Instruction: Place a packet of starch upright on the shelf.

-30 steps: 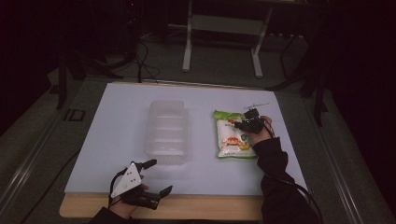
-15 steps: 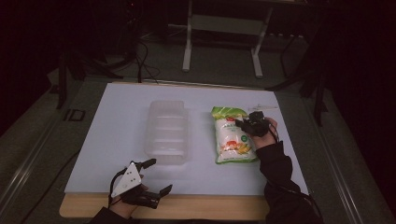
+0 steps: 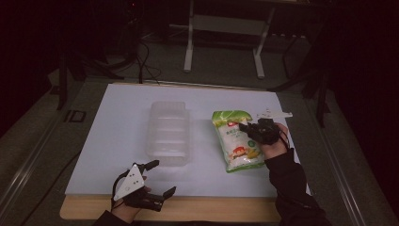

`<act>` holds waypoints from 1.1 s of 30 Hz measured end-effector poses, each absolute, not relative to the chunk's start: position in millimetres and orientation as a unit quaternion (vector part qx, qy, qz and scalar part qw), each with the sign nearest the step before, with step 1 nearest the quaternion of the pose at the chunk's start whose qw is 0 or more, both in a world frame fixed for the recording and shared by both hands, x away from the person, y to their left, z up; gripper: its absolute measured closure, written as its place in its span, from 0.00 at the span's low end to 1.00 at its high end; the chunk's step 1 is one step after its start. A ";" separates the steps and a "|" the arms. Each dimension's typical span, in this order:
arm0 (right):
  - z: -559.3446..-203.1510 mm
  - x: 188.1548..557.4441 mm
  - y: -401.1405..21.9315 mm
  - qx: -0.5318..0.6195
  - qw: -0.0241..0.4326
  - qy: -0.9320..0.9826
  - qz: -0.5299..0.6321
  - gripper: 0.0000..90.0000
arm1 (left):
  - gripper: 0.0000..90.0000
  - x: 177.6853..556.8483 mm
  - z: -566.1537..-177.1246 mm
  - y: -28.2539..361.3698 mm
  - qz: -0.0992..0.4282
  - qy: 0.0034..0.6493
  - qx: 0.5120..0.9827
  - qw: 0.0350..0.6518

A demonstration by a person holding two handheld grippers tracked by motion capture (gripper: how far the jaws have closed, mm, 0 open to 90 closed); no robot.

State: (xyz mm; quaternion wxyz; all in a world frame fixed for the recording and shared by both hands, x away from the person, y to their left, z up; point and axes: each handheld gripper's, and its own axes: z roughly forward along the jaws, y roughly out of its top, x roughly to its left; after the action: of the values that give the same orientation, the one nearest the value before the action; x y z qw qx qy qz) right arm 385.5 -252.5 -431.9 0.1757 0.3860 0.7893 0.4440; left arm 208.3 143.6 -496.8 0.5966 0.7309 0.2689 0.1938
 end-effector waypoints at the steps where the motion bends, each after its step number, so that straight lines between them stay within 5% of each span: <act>1: -429.3 383.0 -252.6 0.384 0.177 0.789 0.447 0.90 | 0.01 209.0 -495.7 143.3 0.192 0.271 0.729 0.598; 14: -394.6 351.7 -247.9 0.352 0.186 0.777 0.487 0.90 | 0.02 227.1 -451.0 128.8 0.216 0.285 0.750 0.557; 21: -378.3 333.9 -249.5 0.334 0.193 0.768 0.512 0.90 | 0.02 254.1 -422.5 103.5 0.126 0.289 0.774 0.549; 33: -370.8 318.1 -247.5 0.319 0.199 0.763 0.527 0.90 | 0.02 292.5 -401.8 54.8 0.119 0.256 0.773 0.568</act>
State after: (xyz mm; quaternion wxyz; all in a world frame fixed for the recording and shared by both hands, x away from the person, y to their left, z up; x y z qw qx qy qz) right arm 318.1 -247.5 -370.8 0.1988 0.3190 0.7625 0.5266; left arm 292.5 54.8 -401.8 0.5682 0.7729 0.2565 0.1186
